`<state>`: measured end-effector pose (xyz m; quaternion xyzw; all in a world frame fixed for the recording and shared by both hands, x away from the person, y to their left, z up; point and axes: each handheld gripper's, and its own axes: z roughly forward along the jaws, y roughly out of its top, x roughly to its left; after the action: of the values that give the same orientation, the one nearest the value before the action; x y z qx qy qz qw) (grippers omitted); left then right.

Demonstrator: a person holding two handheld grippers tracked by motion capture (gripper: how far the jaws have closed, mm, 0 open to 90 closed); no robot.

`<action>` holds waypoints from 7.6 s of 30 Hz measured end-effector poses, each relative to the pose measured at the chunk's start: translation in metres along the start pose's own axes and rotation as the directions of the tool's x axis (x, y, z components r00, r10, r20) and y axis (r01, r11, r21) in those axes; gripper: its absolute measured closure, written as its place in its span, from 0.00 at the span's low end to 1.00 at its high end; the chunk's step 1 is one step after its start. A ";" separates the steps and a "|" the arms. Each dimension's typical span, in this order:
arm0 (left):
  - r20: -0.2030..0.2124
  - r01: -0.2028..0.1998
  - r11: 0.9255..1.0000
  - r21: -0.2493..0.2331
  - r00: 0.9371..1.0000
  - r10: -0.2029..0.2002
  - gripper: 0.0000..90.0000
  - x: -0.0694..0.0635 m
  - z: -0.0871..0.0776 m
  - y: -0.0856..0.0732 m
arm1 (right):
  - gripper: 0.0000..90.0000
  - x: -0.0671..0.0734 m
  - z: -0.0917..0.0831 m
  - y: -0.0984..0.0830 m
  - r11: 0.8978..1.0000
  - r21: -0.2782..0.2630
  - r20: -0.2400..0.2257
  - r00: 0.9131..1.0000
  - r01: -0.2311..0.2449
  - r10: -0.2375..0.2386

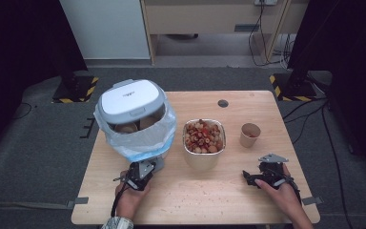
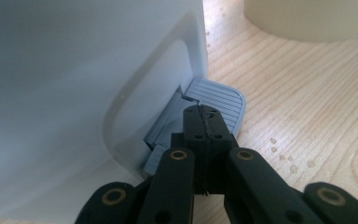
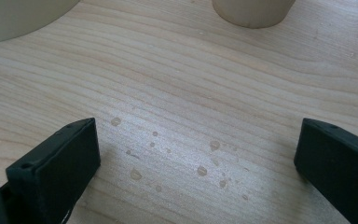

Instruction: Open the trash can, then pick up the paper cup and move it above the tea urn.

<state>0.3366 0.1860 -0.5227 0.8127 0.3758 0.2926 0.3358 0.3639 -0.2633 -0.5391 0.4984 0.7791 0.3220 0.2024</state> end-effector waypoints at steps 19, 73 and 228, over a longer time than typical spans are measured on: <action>0.021 0.032 0.999 0.016 0.999 -0.032 1.00 0.003 0.004 -0.004 | 0.01 0.000 0.000 0.000 1.000 0.001 0.000 1.000 -0.002 0.002; 0.021 0.038 0.999 0.018 0.999 -0.039 1.00 0.003 0.004 -0.004 | 0.13 -0.039 0.040 0.078 0.984 -0.145 0.023 0.994 -0.100 0.104; 0.022 0.042 0.999 0.016 0.999 -0.042 1.00 0.004 0.004 -0.005 | 0.33 -0.004 -0.044 0.215 0.909 -0.263 -0.036 0.938 0.323 -0.344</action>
<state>0.3398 0.1897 -0.5280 0.8103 0.3913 0.2734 0.3398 0.4765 -0.2164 -0.3567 0.3145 0.8128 0.3995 0.2843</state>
